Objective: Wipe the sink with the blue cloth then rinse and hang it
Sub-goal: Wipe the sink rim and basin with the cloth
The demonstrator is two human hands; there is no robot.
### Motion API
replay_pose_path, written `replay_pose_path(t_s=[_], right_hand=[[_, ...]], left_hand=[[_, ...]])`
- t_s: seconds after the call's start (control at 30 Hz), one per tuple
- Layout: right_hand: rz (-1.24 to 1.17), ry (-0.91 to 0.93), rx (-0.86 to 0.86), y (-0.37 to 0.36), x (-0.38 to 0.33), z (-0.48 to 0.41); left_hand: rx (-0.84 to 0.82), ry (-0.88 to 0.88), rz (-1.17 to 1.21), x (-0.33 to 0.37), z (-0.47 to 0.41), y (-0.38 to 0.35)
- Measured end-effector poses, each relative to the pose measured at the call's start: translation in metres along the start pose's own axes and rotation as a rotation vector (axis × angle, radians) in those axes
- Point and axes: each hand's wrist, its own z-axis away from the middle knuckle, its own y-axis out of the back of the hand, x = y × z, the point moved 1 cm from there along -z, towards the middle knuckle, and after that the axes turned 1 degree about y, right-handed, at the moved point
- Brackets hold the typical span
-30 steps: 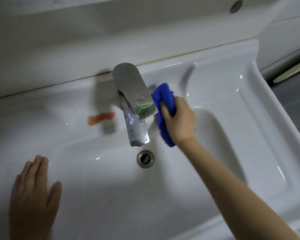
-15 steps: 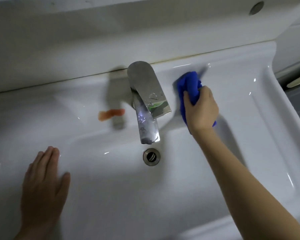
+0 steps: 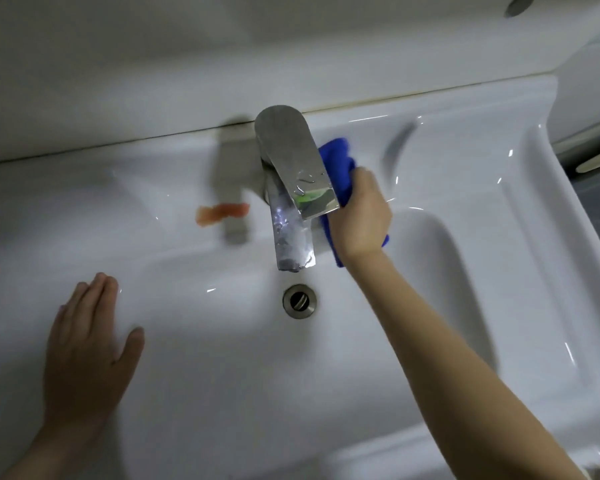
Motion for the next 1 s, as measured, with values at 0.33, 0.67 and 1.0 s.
replay_pose_path(t_s=[0.33,0.67,1.0], right_hand=[[-0.097,-0.236,0.192,0.005,0.019,-0.008],[-0.858,-0.870,-0.280,0.002,0.008,0.147],[-0.449,-0.234,-0.051,-0.044,-0.124,0.102]], left_hand=[[0.001,-0.006,0.013,-0.002,-0.003,-0.004],[0.016,0.025,0.009,0.002,-0.001,0.004],[0.019,0.023,0.032,0.000,0.000,0.005]])
